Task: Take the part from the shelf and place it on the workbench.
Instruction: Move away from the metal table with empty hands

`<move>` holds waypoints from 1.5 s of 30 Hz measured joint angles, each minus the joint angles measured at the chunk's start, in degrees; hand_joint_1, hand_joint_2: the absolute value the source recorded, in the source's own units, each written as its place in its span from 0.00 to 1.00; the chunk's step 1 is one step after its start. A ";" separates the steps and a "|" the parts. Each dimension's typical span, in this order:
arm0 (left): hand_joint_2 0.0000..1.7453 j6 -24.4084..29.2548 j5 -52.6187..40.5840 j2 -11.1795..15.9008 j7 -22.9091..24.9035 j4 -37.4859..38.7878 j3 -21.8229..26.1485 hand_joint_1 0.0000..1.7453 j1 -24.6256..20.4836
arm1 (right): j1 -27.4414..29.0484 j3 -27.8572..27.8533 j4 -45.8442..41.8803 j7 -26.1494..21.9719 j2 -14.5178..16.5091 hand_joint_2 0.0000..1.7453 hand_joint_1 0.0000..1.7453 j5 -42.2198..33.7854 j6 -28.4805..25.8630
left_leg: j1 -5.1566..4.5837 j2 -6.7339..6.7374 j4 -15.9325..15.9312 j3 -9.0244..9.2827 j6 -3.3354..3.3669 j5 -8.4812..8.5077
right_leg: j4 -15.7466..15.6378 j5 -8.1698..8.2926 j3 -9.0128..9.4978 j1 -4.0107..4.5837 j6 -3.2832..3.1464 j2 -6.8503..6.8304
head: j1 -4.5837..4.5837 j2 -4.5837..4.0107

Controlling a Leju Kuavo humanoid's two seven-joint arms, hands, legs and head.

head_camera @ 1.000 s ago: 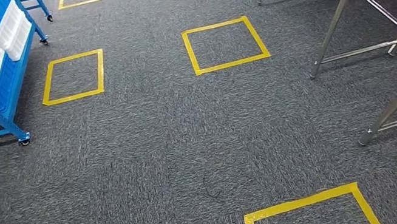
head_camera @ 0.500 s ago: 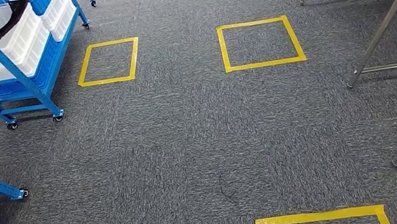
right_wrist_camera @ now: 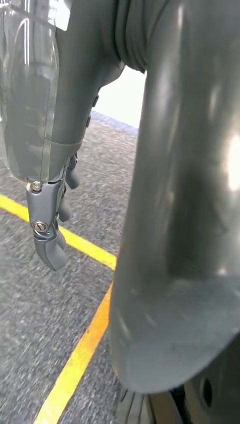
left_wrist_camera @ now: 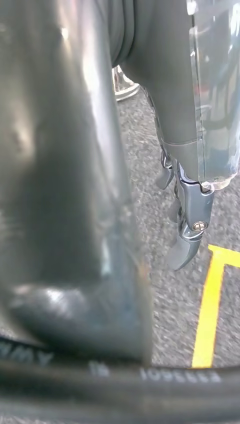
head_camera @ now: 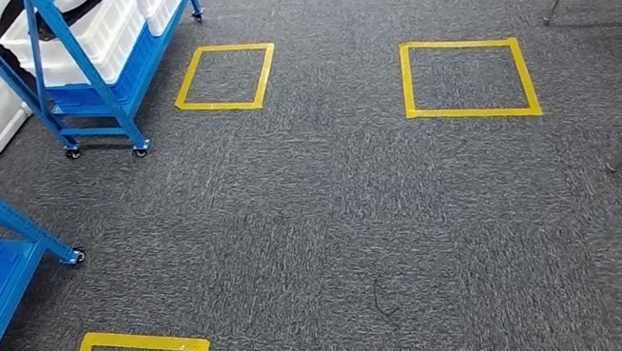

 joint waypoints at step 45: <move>0.00 -0.28 -0.92 0.25 0.30 0.00 0.91 0.00 0.18 | 0.04 -0.07 0.07 0.44 0.36 0.00 0.00 0.76 0.62 | 0.23 4.25 13.54 -7.25 -2.57 -4.67 | -7.24 2.19 3.40 1.21 -3.32 -5.15 | -0.02 0.00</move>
